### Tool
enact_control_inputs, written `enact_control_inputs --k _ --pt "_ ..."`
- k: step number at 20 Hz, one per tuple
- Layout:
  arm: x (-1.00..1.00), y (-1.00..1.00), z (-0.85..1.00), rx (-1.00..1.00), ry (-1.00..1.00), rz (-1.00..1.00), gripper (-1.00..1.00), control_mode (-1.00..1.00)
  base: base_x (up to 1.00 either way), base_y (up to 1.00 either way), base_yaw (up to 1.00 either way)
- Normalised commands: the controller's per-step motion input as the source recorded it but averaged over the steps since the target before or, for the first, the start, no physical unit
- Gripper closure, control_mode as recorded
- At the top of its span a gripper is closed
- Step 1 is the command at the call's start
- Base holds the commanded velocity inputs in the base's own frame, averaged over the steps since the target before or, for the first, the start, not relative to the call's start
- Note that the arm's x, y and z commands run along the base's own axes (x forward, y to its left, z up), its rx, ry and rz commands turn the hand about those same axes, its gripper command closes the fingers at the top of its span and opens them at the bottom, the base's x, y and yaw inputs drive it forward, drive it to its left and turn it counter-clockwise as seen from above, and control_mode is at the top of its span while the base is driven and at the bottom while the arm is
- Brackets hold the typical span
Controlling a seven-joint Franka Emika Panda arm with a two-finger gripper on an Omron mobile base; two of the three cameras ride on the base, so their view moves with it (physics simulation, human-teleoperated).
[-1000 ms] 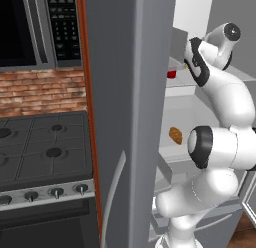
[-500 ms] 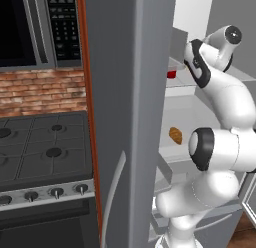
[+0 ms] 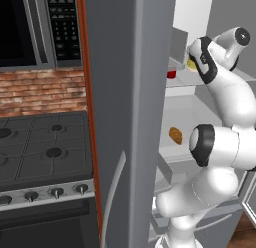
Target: Place the mayonnaise and ketchup from the counter to the top shelf of the fridge. If the existing items in the fridge are on the top shelf, move them to other shelves.
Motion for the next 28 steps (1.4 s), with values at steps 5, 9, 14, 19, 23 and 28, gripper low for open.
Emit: enact_control_inputs --k 5,9,14,19,23,28 --pt "0.28 -0.09 -0.43 0.03 0.00 0.00 -1.00 -1.00 0.00 0.00 0.00" --pt "0.03 -0.11 -0.43 0.00 0.00 0.00 -1.00 -1.00 0.00 0.00 0.00" --pt "-0.04 -0.03 -0.05 0.00 -0.05 0.00 -1.00 -1.00 0.00 0.00 0.00" --pt "-0.58 0.00 0.17 0.00 -0.14 -0.02 -1.00 -1.00 0.00 0.00 0.00" --pt "-0.98 0.06 0.48 0.00 -0.09 -0.04 -1.00 -1.00 0.00 0.00 0.00" --pt "-1.00 0.11 0.58 0.00 -0.01 -0.02 -1.00 -1.00 0.00 0.00 0.00"
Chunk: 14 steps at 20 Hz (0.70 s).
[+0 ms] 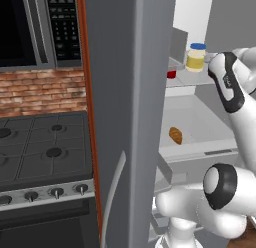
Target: Place the mayonnaise and ketchup from the counter to the top shelf of the fridge. If the existing items in the fridge are on the top shelf, move them to other shelves.
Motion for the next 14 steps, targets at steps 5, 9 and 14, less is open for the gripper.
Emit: enact_control_inputs --k 5,9,14 --pt "-1.00 0.25 0.48 -0.01 0.00 -0.01 -1.00 -1.00 0.00 0.00 0.00" --pt "-1.00 0.30 0.31 -0.04 0.00 0.00 -1.00 -1.00 0.00 0.00 0.00" --pt "-1.00 0.50 0.05 -0.12 -0.01 0.00 -1.00 -1.00 0.00 0.00 0.00"
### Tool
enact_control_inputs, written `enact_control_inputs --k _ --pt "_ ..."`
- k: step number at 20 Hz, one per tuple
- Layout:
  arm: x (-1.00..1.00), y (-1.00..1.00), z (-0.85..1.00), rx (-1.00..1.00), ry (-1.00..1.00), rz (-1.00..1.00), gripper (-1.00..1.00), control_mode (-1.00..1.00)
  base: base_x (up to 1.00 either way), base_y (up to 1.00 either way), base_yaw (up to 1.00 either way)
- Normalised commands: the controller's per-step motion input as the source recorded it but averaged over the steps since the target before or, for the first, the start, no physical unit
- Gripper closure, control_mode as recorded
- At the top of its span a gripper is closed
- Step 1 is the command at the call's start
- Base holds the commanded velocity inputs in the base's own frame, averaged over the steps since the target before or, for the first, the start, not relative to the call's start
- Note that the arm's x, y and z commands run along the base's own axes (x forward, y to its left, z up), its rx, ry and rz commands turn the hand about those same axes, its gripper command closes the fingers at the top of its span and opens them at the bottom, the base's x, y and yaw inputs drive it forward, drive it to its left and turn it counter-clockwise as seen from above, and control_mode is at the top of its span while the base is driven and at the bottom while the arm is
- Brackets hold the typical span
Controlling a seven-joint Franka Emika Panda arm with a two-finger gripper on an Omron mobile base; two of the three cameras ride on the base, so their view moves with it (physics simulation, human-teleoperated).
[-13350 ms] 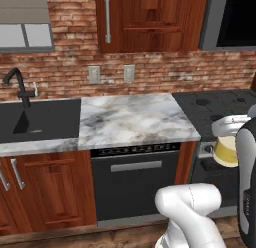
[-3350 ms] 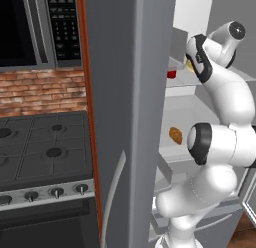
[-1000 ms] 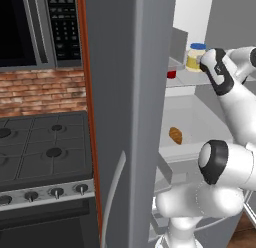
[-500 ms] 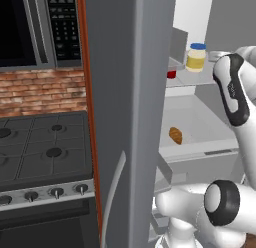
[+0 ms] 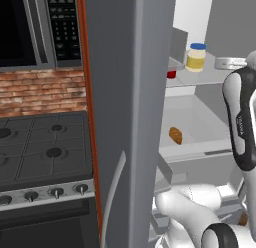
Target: Place the mayonnaise and ketchup from the counter to the top shelf of the fridge. If the existing items in the fridge are on the top shelf, move them to other shelves.
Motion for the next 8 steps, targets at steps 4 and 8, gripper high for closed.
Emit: enact_control_inputs --k 4,8 --pt "-1.00 0.59 -0.01 -0.18 -0.05 0.00 -1.00 -1.00 0.00 0.00 0.00" --pt "-1.00 0.63 -0.04 -0.15 -0.05 0.05 -1.00 -1.00 0.00 0.00 0.00"
